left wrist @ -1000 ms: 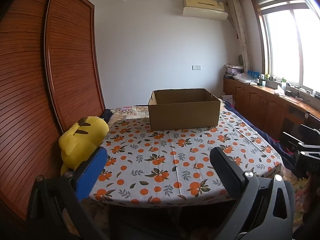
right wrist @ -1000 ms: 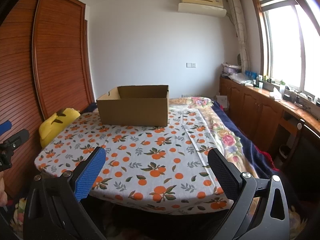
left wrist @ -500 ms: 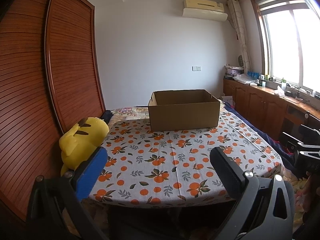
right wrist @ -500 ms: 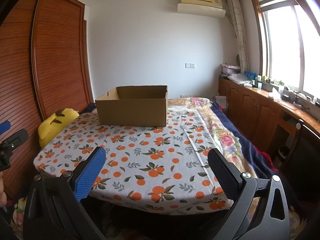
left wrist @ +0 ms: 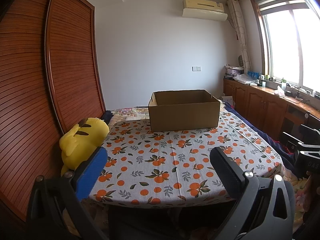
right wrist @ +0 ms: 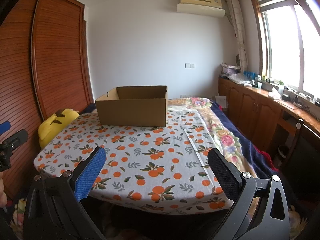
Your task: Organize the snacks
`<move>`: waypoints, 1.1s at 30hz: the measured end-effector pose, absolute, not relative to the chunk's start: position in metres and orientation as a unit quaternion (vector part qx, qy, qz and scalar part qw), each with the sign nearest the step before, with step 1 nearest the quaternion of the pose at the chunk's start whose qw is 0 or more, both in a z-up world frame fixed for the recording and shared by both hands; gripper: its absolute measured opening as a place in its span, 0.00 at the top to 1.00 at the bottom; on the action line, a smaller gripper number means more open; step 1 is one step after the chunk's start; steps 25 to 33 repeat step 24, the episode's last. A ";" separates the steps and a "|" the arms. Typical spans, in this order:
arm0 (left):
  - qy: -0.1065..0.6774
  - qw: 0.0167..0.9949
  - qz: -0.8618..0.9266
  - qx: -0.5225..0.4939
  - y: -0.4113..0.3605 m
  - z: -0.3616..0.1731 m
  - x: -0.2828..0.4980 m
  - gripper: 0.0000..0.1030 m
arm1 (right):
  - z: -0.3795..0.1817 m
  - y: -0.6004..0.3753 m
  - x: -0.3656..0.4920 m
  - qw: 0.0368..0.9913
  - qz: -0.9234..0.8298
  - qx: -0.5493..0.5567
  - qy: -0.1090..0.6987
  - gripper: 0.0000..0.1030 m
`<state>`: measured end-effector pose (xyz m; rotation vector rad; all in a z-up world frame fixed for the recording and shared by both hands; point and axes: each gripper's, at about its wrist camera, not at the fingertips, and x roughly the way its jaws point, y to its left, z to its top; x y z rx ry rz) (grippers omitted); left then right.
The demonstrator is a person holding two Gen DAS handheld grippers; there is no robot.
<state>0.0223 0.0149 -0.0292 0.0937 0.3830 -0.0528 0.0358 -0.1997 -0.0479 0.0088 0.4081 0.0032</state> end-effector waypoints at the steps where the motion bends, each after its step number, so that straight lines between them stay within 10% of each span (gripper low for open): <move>1: 0.190 0.980 -0.026 0.046 0.015 -0.029 0.023 0.00 | -0.048 -0.200 0.035 0.979 0.001 0.004 0.202 0.00; 33: 0.189 0.981 -0.026 0.047 0.016 -0.030 0.023 0.00 | -0.048 -0.200 0.035 0.979 0.001 0.005 0.202 0.00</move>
